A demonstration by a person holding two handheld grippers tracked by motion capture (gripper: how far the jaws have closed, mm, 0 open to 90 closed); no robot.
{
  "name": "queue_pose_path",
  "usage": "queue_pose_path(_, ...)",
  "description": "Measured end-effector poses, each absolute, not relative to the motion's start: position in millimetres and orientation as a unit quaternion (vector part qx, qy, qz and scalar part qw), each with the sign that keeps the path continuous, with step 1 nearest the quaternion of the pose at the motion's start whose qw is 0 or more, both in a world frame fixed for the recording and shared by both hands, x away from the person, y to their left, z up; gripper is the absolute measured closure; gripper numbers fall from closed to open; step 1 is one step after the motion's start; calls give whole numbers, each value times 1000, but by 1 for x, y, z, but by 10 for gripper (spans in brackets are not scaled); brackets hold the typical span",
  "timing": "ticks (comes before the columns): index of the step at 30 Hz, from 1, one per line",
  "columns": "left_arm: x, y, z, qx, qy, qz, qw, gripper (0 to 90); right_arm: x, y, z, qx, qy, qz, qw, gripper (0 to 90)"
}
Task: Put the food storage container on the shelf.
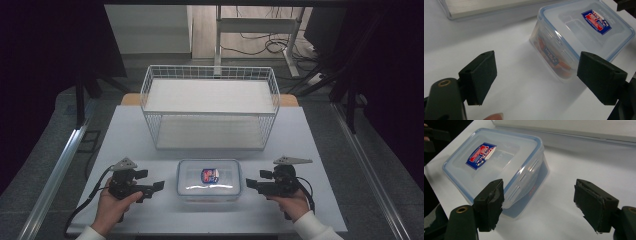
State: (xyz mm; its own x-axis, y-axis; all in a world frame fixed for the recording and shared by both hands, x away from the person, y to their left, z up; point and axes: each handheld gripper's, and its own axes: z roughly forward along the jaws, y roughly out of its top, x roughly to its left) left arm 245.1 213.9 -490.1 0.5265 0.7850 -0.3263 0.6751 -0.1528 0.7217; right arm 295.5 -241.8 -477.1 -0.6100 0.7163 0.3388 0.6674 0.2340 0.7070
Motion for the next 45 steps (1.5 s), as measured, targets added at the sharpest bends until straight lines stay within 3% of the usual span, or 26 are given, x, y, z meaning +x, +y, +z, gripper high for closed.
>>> queue_pose_path(16, 256, 204, -498, 733, 497, -21, 464, 214, 298, -233, -481, 442, 775, 452, -24, 276)
queue_pose_path(36, 295, 194, -520, 683, 523, -145, 489, 258, 304, -227, -488, 441, 770, 458, -46, 256)
queue_pose_path(45, 294, 180, -515, 717, 489, -129, 480, 262, 303, -228, -487, 443, 769, 459, -36, 266)
